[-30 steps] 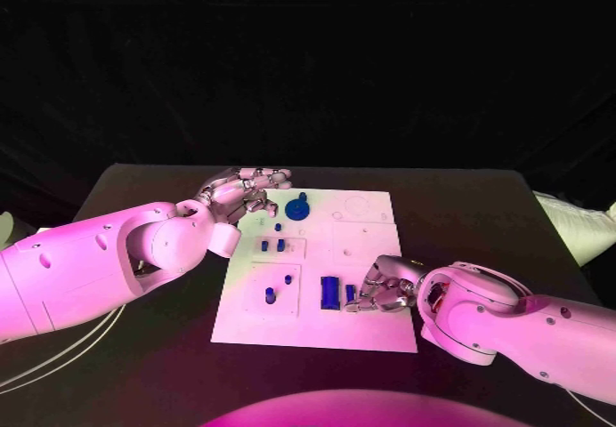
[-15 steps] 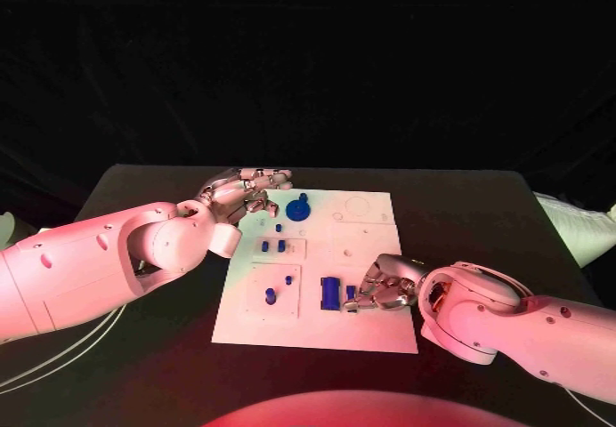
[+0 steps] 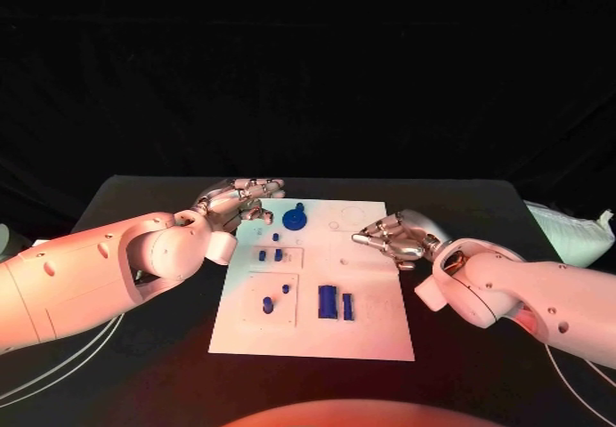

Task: Assemble the parts on the task board

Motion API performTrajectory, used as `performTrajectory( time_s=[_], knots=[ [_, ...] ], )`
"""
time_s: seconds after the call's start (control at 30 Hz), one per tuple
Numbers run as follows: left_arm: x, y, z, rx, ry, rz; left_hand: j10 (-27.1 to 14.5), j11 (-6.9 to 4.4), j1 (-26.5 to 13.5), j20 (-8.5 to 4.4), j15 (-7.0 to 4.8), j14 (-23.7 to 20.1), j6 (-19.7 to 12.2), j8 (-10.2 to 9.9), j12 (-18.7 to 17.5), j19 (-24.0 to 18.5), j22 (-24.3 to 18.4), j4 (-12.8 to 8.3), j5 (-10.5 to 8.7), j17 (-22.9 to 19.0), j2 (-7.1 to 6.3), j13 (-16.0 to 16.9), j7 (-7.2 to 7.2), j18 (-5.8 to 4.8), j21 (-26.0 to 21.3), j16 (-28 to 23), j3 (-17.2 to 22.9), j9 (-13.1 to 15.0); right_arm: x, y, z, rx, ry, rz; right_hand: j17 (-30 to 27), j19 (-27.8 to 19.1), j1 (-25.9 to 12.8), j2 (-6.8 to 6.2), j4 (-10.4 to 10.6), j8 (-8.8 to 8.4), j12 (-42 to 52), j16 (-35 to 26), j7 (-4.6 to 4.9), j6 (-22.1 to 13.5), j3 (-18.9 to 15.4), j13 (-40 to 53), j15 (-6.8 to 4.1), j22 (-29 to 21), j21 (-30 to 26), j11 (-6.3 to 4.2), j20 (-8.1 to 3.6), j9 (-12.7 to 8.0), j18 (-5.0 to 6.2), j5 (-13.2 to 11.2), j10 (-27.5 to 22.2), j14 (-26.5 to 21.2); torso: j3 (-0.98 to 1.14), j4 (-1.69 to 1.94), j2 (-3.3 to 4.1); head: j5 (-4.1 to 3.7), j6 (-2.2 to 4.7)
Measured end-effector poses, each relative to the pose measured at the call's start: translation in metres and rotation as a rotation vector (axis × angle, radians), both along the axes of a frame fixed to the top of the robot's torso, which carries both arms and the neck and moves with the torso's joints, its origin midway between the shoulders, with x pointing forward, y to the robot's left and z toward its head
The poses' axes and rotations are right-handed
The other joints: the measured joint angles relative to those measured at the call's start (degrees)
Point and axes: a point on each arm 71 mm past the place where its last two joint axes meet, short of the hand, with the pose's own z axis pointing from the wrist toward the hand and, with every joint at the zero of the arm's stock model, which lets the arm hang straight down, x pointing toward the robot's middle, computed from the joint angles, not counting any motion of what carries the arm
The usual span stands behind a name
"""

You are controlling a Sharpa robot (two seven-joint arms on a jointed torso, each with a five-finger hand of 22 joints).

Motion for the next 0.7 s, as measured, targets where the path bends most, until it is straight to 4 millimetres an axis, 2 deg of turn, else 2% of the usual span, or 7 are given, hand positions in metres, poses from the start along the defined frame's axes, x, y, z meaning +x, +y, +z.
performTrajectory(
  time_s=[0.07,0.17,0.27,0.37,0.5,0.57,0.7],
  knots=[
    [0.003,0.005,-0.004,-0.001,0.008,0.02,-0.2,0.13,-0.2,0.2,0.39,-3.9,-0.3,0.3,0.2,-1.8,-0.6,-0.2,0.0,-6.4,-0.08,0.0,0.12,0.0,-1.3,-3.8,-0.5,0.0,0.013,-0.007,0.003,0.074,-0.004,-0.051,-8.6,-4.6,1.3,0.44,-1.3,-0.82,-12.6,-8.9,0.5,-1.3,-0.1,-7.1,0.98,-10.3,-8.9,0.68,0.34,-0.5,2.24,0.2,-5.2,-0.8,-0.14,-0.09,-0.44,-0.11,0.34],
    [0.009,0.014,-0.009,0.002,0.015,0.06,-0.7,0.3,-0.2,0.6,0.52,-9.4,-0.4,0.5,0.5,-5.4,-1.8,-0.3,0.0,-10.1,-0.08,-0.1,0.21,0.0,-3.8,-7.5,-0.8,0.0,0.028,-0.013,0.004,0.17,-0.008,-0.11,-21.8,-10.4,3.8,1.67,-3.0,-1.56,-23.3,-22.8,1.34,-2.7,0.2,-14.6,1.47,-24.8,-22.6,1.39,1.03,-1.4,4.7,0.2,-9.8,-4.3,-0.39,-0.19,-1.21,-0.22,0.97],
    [0.014,0.023,-0.016,0.006,0.015,0.116,-0.7,0.29,-0.2,1.13,0.96,-13.9,-0.4,1.1,1.2,-9.7,-3.4,-0.3,0.0,-13.6,-0.08,-0.1,0.21,0.0,-6.9,-12.8,-1.1,0.0,0.039,-0.012,0.002,0.249,-0.014,-0.151,-32.7,-11.8,5.9,2.95,-4.4,-1.56,-29.2,-35.8,1.4,-2.8,0.5,-21.0,2.02,-33.5,-32.0,1.7,1.26,-2.2,4.92,-0.4,-10.6,-6.0,-0.6,-0.25,-2.02,-0.35,1.81],
    [0.017,0.029,-0.023,0.009,0.014,0.176,-1.1,0.72,-0.1,1.95,2.15,-17.5,-0.4,1.1,1.2,-14.6,-5.3,-0.2,0.0,-18.2,-0.06,-0.4,0.21,0.0,-10.4,-20.8,-1.2,0.0,0.049,-0.009,0.0,0.304,-0.021,-0.174,-37.2,-13.7,8.4,3.36,-5.6,-2.37,-35.4,-43.7,2.29,-3.4,1.2,-27.3,3.08,-37.5,-37.7,2.86,2.44,-3.0,4.92,-1.5,-13.7,-9.5,-0.68,-0.31,-2.86,-0.51,2.48],
    [0.022,0.033,-0.032,0.012,0.005,0.249,-3.7,2.89,-0.1,4.45,4.76,-19.7,-2.0,-0.3,-1.5,-22.9,-10.5,0.1,0.0,-25.9,-0.06,-0.4,1.77,0.0,-17.9,-35.8,-1.5,-0.2,0.065,-0.005,-0.007,0.355,-0.041,-0.204,-43.7,-20.2,12.2,3.9,-7.2,-3.0,-43.7,-56.2,4.35,-4.9,2.5,-38.3,6.24,-44.1,-48.0,5.01,5.06,-5.5,4.91,-1.6,-16.3,-18.0,-0.71,-0.31,-4.01,-0.92,3.33],
    [0.023,0.032,-0.036,0.011,0.001,0.272,-4.6,3.39,-0.1,5.89,5.8,-19.6,-2.4,-1.1,-2.6,-25.4,-13.6,0.4,0.0,-28.9,-0.06,-0.5,1.73,0.0,-21.2,-41.8,-1.9,-0.2,0.072,-0.005,-0.01,0.373,-0.054,-0.22,-47.2,-22.8,13.3,4.04,-7.7,-3.0,-46.3,-61.6,4.73,-5.7,3.0,-42.8,7.79,-46.9,-52.3,5.85,6.51,-6.8,4.92,-1.6,-16.5,-21.6,-0.72,-0.27,-4.44,-1.06,3.69],
    [0.022,0.027,-0.042,0.012,-0.005,0.294,-4.8,3.57,0.2,8.1,6.84,-19.8,-2.4,-1.8,-3.8,-28.0,-18.0,0.6,0.0,-32.3,0.32,-0.5,1.73,0.0,-25.4,-49.1,-2.5,-0.2,0.083,-0.008,-0.014,0.4,-0.074,-0.24,-55.9,-21.1,13.5,3.92,-8.8,-3.0,-49.2,-69.9,5.22,-5.7,4.1,-54.7,8.96,-52.7,-59.2,6.5,8.49,-10.8,4.91,-1.8,-13.6,-19.5,-0.67,-0.07,-5.16,-1.13,4.19]
  ],
)
